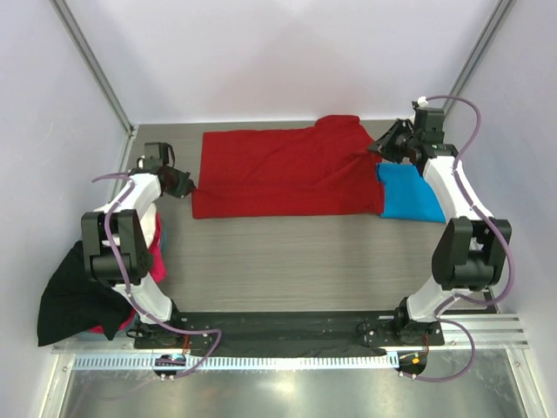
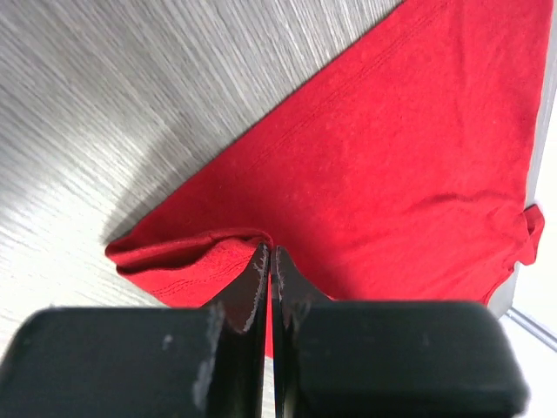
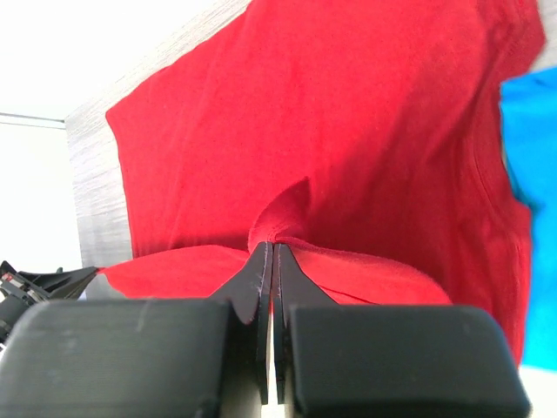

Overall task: Fold and stack the t-shirts
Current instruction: Fold the tshirt

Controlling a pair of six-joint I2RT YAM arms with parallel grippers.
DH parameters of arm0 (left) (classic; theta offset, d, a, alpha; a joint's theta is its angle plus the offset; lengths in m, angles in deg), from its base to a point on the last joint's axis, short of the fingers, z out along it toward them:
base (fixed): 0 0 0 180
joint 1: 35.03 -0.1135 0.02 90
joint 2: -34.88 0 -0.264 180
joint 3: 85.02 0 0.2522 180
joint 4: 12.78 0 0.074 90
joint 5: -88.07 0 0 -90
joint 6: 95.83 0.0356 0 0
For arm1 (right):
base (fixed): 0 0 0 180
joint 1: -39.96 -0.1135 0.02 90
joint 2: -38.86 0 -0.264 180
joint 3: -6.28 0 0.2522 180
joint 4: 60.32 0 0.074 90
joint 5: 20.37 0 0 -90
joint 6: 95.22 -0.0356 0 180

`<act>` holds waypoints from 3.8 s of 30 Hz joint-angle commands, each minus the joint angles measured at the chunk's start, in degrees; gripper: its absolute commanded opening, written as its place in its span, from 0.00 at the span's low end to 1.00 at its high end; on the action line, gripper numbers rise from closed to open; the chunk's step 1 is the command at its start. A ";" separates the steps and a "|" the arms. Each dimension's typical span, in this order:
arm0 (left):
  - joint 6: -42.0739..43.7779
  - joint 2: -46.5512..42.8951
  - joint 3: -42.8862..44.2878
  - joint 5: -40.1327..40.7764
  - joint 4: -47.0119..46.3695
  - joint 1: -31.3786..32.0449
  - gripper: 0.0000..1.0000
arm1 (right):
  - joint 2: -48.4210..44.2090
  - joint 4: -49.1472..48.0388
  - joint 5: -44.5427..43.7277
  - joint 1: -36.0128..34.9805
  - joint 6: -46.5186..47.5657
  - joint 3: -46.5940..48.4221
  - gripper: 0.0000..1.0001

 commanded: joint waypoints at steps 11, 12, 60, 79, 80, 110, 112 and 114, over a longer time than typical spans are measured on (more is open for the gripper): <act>0.25 3.84 5.77 3.49 -0.05 -0.01 0.00 | 9.22 -4.23 3.68 -0.02 -0.47 9.85 0.04; 0.78 5.24 6.47 2.71 -0.14 -0.09 0.00 | 9.66 -4.23 3.59 -0.02 -0.55 10.03 0.04; 2.02 -12.22 -14.96 1.03 -11.56 2.98 0.56 | -16.25 -29.43 -16.09 -2.74 -16.89 -38.03 0.65; 0.70 -13.65 -24.63 4.89 -20.53 6.76 0.53 | -9.42 -44.57 -33.84 -10.65 -22.88 -48.42 0.55; 0.52 -13.47 -24.81 5.07 -21.06 6.76 0.52 | -9.24 -45.44 -34.11 -10.74 -22.97 -49.03 0.55; -5.81 -3.27 -27.54 11.66 -31.00 7.55 0.19 | -1.50 -51.17 -41.67 -11.27 -22.44 -50.00 0.01; -4.15 -3.19 -26.84 12.98 -28.99 7.55 0.09 | -2.55 -50.64 -42.02 -11.27 -22.35 -50.09 0.01; -3.52 -3.10 -26.22 15.00 -27.83 7.55 0.00 | -3.26 -50.29 -42.11 -11.27 -22.18 -50.26 0.01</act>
